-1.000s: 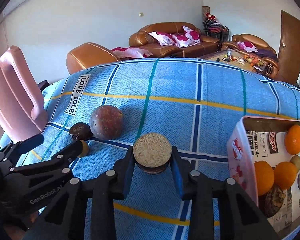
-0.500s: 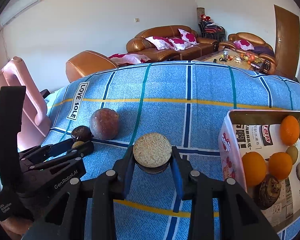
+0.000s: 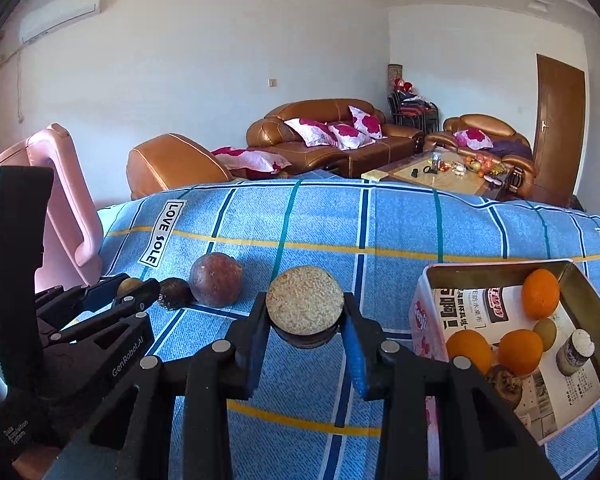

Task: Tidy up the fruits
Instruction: 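Lift the biscuit cake with the right tool toward the box while the left tool lifts its fruit, then carry the biscuit cake and yellow fruit over the tin box with both tools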

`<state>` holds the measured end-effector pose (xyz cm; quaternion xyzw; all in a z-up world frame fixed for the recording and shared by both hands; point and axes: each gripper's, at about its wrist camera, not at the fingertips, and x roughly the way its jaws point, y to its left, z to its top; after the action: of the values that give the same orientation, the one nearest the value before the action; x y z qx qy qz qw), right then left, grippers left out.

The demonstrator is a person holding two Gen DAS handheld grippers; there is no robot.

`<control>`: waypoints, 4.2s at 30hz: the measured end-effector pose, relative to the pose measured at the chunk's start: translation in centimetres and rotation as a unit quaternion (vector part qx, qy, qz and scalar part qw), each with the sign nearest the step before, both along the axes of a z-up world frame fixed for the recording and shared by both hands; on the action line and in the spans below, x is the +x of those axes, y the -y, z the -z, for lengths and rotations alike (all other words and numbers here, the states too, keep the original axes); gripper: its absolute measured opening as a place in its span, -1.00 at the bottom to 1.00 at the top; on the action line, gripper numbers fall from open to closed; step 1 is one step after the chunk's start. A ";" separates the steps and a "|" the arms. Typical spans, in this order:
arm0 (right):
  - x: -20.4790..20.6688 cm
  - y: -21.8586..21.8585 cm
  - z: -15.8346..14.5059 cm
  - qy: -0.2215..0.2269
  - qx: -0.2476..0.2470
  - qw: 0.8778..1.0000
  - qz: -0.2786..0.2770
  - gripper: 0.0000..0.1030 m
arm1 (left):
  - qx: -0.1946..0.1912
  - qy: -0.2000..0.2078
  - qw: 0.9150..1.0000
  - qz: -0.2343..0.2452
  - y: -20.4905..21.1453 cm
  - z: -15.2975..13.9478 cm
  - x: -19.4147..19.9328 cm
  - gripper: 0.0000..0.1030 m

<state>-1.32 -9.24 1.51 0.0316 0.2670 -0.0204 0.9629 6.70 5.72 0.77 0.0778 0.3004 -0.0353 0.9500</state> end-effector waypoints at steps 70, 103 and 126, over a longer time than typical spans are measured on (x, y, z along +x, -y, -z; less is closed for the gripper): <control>-8.1 5.5 -1.0 0.041 -0.039 0.998 0.038 -0.29 | -0.018 0.072 0.997 0.013 5.3 -1.3 -9.6 -0.45; -10.0 14.3 -1.5 0.045 -0.054 0.992 0.104 -0.29 | -0.015 0.069 0.995 0.068 12.4 -1.3 -11.1 -0.45; -9.5 21.3 -1.6 0.035 -0.049 0.982 0.176 -0.29 | -0.050 0.034 0.988 0.141 20.3 -1.3 -9.5 -0.45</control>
<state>-10.87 -30.54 3.12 0.0318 0.2223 -0.2019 0.9533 -2.82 -14.60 2.12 0.0724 0.2522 -0.1812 0.9478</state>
